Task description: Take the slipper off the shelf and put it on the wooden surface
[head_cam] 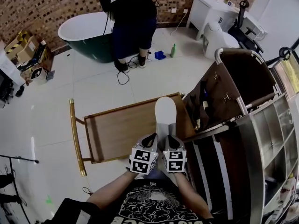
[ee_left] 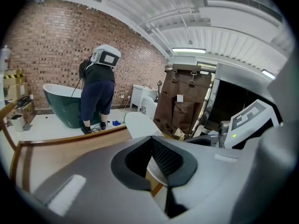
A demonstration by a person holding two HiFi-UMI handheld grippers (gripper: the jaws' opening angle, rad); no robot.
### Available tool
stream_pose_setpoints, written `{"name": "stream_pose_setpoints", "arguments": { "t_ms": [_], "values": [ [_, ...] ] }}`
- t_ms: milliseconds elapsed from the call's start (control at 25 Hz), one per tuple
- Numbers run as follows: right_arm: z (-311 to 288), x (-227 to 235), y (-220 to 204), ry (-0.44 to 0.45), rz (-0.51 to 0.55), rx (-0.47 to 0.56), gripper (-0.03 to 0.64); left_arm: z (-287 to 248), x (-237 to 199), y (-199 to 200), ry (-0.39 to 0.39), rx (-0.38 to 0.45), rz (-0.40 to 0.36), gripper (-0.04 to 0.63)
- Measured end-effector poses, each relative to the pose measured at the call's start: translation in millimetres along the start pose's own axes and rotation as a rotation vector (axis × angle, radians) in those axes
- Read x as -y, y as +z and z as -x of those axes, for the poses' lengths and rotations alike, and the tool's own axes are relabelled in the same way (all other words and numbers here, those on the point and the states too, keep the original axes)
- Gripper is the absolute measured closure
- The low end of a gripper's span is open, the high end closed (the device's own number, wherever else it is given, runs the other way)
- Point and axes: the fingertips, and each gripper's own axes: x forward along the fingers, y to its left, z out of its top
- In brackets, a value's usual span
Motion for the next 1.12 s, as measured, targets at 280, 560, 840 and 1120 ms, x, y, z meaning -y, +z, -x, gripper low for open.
{"name": "stream_pose_setpoints", "arguments": {
  "t_ms": [280,560,840,1120],
  "values": [
    [-39.3,-0.1,2.2,0.081,0.070,-0.048,0.606,-26.4,-17.2,7.6,0.053,-0.017,0.012,0.591],
    [-68.0,5.8,0.9,0.146,0.120,-0.087,0.603,-46.2,-32.3,17.3,0.108,-0.017,0.035,0.591],
    [-82.7,9.6,-2.3,0.192,0.117,-0.100,0.591,-59.1,-38.4,19.8,0.148,-0.019,0.053,0.591],
    [-79.4,10.7,5.2,0.206,0.068,-0.065,0.563,-53.4,-37.3,20.5,0.164,-0.021,0.049,0.591]
  ]
}}
